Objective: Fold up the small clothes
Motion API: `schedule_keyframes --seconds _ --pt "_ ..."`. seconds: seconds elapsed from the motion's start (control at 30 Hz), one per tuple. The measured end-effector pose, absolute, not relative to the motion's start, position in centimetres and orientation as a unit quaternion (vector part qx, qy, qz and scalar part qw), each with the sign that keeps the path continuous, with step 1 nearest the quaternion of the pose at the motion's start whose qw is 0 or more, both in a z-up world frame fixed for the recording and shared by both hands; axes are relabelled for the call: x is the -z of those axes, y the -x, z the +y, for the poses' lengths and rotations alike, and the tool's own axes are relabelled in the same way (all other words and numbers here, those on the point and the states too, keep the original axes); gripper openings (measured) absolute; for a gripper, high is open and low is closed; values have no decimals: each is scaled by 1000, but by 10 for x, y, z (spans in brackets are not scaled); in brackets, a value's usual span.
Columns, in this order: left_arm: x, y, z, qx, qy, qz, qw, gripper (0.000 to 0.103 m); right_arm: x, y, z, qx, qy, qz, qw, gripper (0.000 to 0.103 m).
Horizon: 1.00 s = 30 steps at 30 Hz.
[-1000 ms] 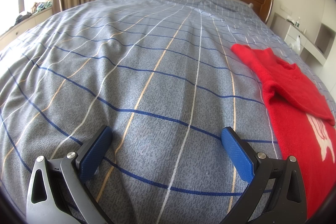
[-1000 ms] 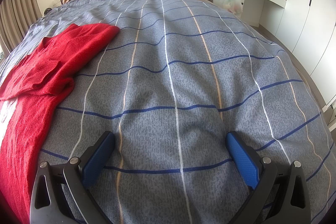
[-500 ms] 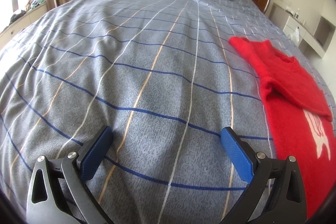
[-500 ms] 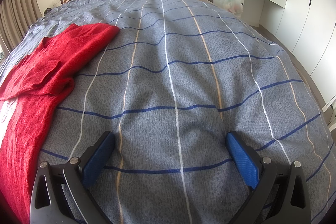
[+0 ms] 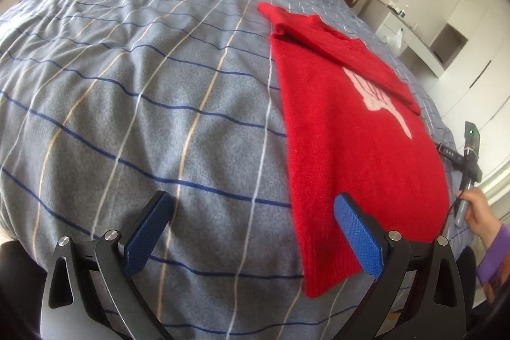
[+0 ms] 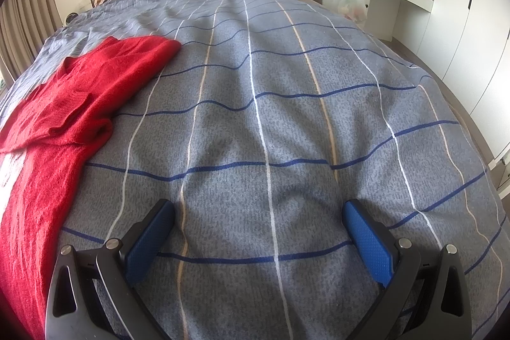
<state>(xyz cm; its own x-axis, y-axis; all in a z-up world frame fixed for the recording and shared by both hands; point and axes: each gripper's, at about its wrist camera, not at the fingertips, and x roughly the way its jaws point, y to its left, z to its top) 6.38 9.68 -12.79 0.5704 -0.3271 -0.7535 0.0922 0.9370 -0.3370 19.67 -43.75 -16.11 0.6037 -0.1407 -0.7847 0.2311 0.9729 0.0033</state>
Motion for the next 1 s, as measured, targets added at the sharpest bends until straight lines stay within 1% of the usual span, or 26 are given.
schedule_keyframes --seconds 0.13,0.23,0.27,0.37,0.43,0.47,0.5,0.57,0.7,0.83,0.87,0.9,0.93,0.97,1.0 --pt "119 -63 90 134 125 448 875 101 161 -196 -442 95 -60 435 893 103" --pt "119 -60 93 137 129 454 871 101 154 -198 -443 51 -35 461 885 103" --pt "121 -57 93 137 134 459 868 101 150 -194 -445 36 -46 464 884 103" --pt "125 -42 91 146 141 467 861 99 126 -158 -441 -29 -129 450 883 103" --pt "125 -32 83 162 139 463 861 97 115 -122 -426 -91 -174 456 868 103" --pt "126 -30 78 170 138 465 858 94 114 -102 -417 -123 -200 459 857 103" --pt "129 -29 72 178 137 471 853 89 115 -82 -407 -156 -230 460 843 103" --pt "137 -28 61 192 133 485 843 83 124 -46 -385 -195 -268 464 822 103" --pt "144 -28 50 186 109 493 843 81 142 -9 -345 -208 -274 468 814 102" --pt "138 -28 68 170 145 483 846 82 149 -8 -320 -169 -223 461 842 97" --pt "140 -29 73 170 158 485 843 83 153 -10 -318 -164 -221 461 844 97" --pt "144 -31 75 174 170 492 836 82 158 -12 -319 -166 -229 461 841 97" --pt "147 -33 75 176 177 498 830 80 163 -16 -318 -171 -240 463 836 94" --pt "148 -33 73 178 175 501 829 72 169 -20 -320 -174 -251 468 829 91" --pt "148 -33 69 180 166 503 829 56 173 -23 -320 -177 -257 471 825 84"
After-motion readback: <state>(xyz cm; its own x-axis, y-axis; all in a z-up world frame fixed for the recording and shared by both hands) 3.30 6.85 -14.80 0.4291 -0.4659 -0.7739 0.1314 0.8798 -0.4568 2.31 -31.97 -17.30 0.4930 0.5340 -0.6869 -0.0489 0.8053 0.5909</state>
